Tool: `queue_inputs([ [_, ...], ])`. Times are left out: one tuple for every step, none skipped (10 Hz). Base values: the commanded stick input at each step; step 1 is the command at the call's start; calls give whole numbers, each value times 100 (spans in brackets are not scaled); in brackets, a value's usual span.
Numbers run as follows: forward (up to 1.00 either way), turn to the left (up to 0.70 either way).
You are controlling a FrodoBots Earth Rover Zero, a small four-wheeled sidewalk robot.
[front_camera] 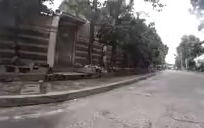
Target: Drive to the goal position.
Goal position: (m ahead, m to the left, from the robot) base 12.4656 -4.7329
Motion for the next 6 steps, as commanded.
queue_inputs([
  [70,-34],
  [70,-34],
  [70,-34],
  [70,-34],
  [70,-34],
  [70,-34],
])
